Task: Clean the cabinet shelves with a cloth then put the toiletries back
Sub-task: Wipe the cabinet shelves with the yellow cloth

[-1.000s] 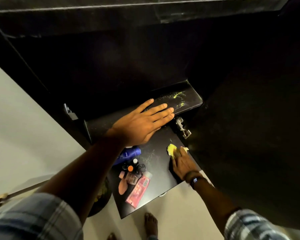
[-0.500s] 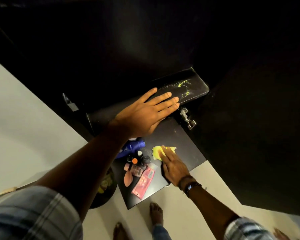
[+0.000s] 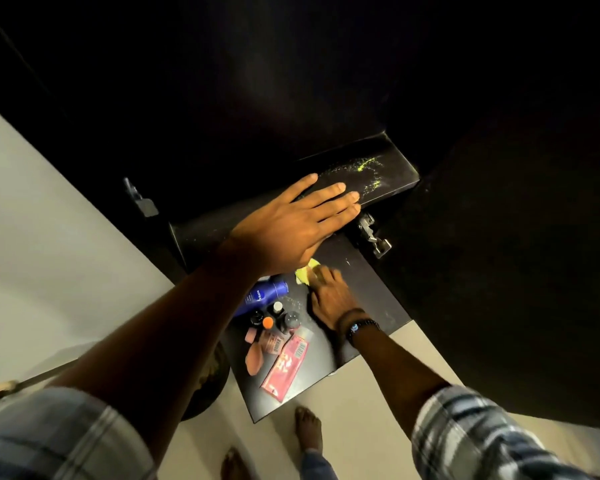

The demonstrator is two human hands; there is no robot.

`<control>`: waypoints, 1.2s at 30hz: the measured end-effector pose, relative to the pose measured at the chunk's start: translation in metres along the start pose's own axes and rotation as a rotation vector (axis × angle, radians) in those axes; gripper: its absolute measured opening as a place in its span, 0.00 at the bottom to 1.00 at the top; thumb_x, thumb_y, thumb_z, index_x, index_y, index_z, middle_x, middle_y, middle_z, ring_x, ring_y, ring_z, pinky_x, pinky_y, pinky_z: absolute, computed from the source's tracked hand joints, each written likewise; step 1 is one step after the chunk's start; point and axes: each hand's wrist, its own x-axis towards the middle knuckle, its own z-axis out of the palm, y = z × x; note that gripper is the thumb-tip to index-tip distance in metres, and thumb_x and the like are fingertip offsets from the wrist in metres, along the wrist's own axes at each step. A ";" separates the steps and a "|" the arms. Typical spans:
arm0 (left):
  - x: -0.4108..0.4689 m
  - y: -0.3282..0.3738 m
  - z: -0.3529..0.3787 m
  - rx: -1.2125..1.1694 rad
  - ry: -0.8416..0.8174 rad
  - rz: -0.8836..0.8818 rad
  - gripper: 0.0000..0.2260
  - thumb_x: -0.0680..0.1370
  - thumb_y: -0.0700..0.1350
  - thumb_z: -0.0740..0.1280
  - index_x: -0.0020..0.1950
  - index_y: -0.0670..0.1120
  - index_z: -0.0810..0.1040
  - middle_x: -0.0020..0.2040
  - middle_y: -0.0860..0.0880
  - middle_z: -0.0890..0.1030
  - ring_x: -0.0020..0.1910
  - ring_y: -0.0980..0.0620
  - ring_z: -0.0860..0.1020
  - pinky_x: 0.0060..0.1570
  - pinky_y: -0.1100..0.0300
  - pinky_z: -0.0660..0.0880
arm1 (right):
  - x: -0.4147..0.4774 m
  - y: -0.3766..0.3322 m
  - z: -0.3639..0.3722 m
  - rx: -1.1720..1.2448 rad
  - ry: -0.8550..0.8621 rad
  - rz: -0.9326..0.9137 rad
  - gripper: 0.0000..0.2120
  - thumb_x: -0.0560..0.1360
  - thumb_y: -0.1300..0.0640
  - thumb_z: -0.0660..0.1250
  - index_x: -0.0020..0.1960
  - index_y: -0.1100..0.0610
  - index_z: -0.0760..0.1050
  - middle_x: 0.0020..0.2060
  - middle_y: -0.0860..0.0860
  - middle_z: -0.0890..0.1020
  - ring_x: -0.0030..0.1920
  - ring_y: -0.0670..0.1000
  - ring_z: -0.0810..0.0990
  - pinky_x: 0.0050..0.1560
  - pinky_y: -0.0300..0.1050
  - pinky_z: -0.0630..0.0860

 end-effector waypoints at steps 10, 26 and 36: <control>0.002 -0.002 -0.002 -0.038 -0.010 0.019 0.26 0.80 0.45 0.54 0.77 0.46 0.52 0.77 0.47 0.56 0.76 0.48 0.53 0.74 0.49 0.50 | -0.087 -0.004 0.011 0.080 0.026 0.085 0.26 0.73 0.53 0.53 0.70 0.58 0.68 0.64 0.58 0.75 0.58 0.60 0.73 0.62 0.52 0.74; 0.003 -0.003 -0.005 -0.076 -0.029 0.034 0.25 0.80 0.46 0.51 0.77 0.46 0.52 0.77 0.47 0.56 0.76 0.50 0.53 0.74 0.49 0.52 | -0.073 0.049 -0.020 0.038 -0.017 0.432 0.23 0.73 0.58 0.60 0.66 0.65 0.68 0.60 0.64 0.72 0.52 0.64 0.72 0.55 0.56 0.74; 0.005 -0.003 -0.001 -0.088 0.005 0.005 0.25 0.80 0.45 0.51 0.77 0.45 0.53 0.77 0.47 0.57 0.76 0.51 0.54 0.74 0.48 0.54 | -0.085 0.037 -0.002 0.001 -0.012 0.325 0.23 0.78 0.52 0.51 0.63 0.64 0.74 0.61 0.60 0.78 0.59 0.62 0.78 0.64 0.54 0.73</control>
